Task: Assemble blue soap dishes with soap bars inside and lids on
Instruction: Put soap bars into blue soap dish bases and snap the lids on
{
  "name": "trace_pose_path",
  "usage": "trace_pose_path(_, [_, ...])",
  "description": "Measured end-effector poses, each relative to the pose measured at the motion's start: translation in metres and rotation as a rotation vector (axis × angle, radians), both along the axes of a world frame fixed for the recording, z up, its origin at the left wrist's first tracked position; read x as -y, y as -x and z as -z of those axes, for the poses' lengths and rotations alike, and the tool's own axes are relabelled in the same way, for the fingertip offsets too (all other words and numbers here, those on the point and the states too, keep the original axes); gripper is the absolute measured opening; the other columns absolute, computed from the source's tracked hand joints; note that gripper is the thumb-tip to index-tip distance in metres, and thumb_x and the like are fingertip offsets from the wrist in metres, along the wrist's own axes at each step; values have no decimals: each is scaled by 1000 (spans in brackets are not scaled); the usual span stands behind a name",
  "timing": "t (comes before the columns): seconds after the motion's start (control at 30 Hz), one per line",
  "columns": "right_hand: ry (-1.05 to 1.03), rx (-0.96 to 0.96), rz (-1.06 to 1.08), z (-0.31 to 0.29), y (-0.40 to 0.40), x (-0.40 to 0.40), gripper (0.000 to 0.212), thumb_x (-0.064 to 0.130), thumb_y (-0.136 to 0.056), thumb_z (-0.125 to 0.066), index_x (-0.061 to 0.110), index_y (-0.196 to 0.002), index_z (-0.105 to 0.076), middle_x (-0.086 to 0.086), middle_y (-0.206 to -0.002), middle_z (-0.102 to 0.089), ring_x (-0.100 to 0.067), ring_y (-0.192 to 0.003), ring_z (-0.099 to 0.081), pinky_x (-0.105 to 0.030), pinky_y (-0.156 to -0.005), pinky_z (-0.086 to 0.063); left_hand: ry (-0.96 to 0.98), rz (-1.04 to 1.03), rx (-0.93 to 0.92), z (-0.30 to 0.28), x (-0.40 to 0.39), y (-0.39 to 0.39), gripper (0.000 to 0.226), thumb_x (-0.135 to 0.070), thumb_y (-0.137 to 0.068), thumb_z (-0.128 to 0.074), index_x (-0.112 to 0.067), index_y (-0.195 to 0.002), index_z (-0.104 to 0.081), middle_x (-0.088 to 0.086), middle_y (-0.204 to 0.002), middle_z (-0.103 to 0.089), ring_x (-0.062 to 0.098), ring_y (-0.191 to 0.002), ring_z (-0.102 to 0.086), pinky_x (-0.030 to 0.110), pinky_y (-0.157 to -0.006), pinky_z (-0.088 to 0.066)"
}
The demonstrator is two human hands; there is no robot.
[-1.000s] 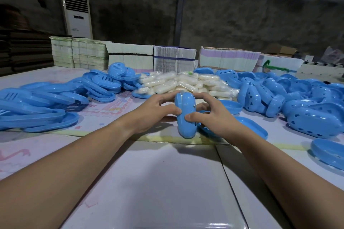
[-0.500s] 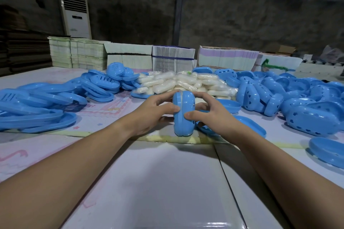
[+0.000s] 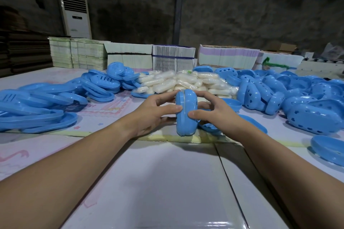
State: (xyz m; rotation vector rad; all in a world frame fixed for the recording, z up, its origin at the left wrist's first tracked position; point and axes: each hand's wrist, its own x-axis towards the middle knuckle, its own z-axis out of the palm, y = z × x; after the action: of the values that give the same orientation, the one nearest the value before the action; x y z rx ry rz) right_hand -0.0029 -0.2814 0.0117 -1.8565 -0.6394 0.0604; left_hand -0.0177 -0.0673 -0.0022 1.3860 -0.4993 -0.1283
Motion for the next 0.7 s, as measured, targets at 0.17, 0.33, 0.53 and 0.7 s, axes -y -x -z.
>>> trace_pose_path(0.17, [30, -25, -1, -2, 2, 0, 56, 39, -71, -77, 41, -121, -53, 1, -98, -75, -18, -88, -72, -28, -72, -53, 2, -31, -11, -1, 1, 0, 60, -10, -83, -69, -13, -142, -55, 14, -138, -63, 31, -121, -64, 41, -90, -59])
trace_pose_path(0.33, [62, -12, 12, -3, 2, 1, 51, 31, -82, -76, 40, -124, -49, 5, -96, -75, -11, -86, -71, -21, -67, -52, 22, -39, -4, -2, 2, 2, 61, -9, -78, -71, -15, -137, -58, 9, -138, -63, 27, -116, -68, 36, -83, -60])
trace_pose_path(0.53, [55, 3, 38, -4, 3, -2, 52, 31, -78, -79, 36, -122, -53, 5, -87, -73, -9, -79, -70, -18, -63, -50, 35, -30, -10, 1, -1, -3, 53, -5, -78, -72, -19, -129, -64, 4, -136, -65, 30, -118, -67, 44, -91, -59])
trace_pose_path(0.7, [38, 1, 14, -4, 4, 0, 50, 27, -80, -78, 35, -123, -53, 2, -94, -74, -13, -86, -71, -21, -68, -54, 40, -9, -20, 0, -1, -3, 50, -6, -78, -71, -22, -126, -66, 4, -134, -66, 29, -117, -67, 41, -89, -60])
